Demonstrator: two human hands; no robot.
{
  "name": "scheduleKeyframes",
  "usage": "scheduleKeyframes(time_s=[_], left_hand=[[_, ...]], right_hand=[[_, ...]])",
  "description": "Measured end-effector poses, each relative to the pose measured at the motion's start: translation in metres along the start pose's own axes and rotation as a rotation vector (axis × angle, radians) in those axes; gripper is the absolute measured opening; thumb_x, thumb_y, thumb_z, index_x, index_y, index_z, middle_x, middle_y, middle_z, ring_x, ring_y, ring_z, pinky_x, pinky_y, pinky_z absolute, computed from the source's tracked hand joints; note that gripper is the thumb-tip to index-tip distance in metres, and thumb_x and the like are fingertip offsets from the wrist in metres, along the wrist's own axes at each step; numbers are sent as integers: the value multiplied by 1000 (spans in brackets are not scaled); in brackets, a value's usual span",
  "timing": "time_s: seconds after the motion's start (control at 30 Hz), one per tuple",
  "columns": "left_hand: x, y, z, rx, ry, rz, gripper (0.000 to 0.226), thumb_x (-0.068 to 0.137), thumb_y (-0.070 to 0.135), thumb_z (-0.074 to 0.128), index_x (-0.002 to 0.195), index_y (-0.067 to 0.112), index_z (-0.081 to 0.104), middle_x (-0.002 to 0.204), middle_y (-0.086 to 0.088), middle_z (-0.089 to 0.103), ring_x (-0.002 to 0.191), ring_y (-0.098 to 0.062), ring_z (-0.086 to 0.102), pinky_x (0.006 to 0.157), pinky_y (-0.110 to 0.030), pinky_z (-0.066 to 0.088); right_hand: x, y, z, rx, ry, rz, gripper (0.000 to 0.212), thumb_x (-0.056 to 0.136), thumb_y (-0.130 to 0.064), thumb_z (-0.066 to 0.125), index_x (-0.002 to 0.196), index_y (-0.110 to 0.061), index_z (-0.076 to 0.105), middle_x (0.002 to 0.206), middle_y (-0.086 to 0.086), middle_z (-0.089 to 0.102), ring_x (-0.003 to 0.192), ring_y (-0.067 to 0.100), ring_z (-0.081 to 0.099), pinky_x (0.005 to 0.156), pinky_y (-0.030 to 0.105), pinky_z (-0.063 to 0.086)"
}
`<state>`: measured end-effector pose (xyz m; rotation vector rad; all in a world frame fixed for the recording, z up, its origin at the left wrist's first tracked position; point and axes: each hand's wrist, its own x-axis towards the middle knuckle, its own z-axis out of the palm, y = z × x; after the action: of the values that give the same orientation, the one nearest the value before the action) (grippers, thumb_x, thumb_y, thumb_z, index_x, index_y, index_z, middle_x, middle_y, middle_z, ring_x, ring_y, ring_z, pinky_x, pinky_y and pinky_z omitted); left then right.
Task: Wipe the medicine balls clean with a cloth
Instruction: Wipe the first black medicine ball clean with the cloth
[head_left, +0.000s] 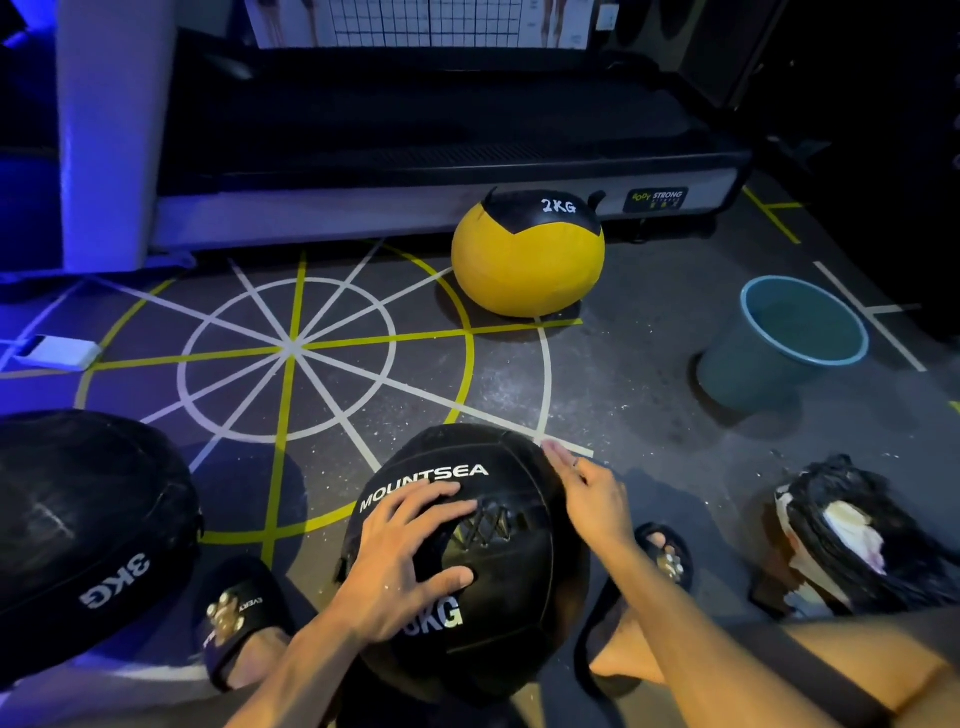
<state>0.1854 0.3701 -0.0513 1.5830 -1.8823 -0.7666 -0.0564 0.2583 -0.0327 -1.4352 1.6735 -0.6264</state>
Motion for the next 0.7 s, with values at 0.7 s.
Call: scheduleKeyframes(time_s=[0.7], left_hand=[[11, 7, 6, 82, -64, 67, 66, 89, 74, 59, 149, 54, 40, 159, 35, 25, 151, -2, 13, 121, -33, 10]], right_hand=[[1, -44, 21, -123, -253, -348, 30, 108, -34, 47, 122, -47, 70, 129, -29, 64, 118, -7, 59, 99, 20, 49]])
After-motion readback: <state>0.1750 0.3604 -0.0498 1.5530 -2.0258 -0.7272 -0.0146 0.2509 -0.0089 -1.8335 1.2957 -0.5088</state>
